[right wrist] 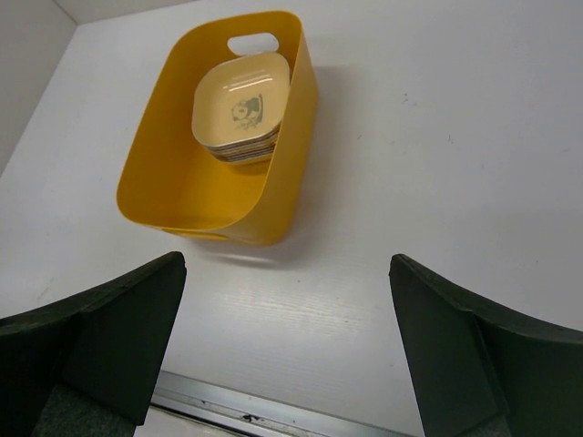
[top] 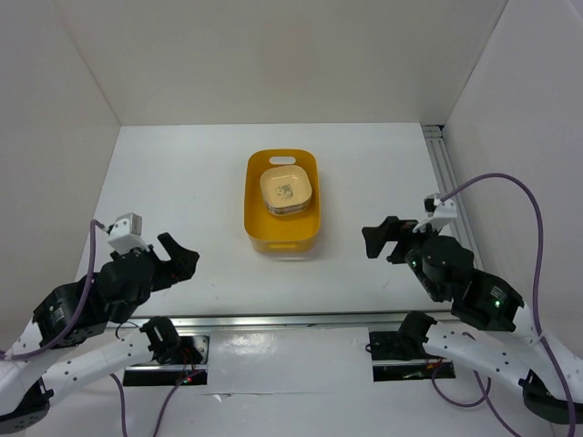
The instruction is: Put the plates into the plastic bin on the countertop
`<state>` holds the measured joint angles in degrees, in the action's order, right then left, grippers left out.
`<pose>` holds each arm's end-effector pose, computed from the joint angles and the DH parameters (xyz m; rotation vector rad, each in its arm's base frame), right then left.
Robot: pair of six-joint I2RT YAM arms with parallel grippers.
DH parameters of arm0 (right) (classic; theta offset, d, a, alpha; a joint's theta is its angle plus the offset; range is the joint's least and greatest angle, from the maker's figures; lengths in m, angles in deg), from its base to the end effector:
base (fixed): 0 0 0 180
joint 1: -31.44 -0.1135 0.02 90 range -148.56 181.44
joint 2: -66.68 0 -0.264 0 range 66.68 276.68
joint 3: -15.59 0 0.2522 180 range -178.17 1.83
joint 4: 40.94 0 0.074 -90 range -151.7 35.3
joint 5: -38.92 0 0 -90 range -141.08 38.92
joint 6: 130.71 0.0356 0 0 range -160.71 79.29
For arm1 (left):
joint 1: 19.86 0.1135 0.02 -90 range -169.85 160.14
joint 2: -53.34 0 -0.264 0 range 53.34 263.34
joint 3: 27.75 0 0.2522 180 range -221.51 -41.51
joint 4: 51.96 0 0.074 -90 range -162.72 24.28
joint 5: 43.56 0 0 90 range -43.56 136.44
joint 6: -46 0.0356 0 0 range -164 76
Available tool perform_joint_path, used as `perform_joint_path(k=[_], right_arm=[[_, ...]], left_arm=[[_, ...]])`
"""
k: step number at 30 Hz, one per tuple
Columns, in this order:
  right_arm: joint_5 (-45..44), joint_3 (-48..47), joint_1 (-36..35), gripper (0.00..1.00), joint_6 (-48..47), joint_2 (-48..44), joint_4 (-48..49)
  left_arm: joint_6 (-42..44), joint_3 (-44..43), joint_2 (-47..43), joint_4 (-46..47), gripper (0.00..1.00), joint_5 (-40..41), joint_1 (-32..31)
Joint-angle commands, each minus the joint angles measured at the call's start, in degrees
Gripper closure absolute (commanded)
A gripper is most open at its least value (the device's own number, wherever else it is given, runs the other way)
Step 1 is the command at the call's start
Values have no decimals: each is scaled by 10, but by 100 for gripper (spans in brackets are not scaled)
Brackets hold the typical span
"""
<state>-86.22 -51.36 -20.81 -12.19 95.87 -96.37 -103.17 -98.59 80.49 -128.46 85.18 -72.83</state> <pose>0.0696 0.0564 0.3654 0.0375 1.8413 0.4170 0.0497 -0.0289 0.3530 -0.4930 1.9850 -0.5143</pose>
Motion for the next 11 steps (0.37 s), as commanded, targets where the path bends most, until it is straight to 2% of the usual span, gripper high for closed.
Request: perform_joint_path(k=[1,11], right_arm=[[-6,-1,-3,0,15,31,-13],[4,16,-3,0,15,32,-8]], left_arm=[[-14,6,-19,7,1,10,-1],[-14,6,-14,7,1,10,-1]])
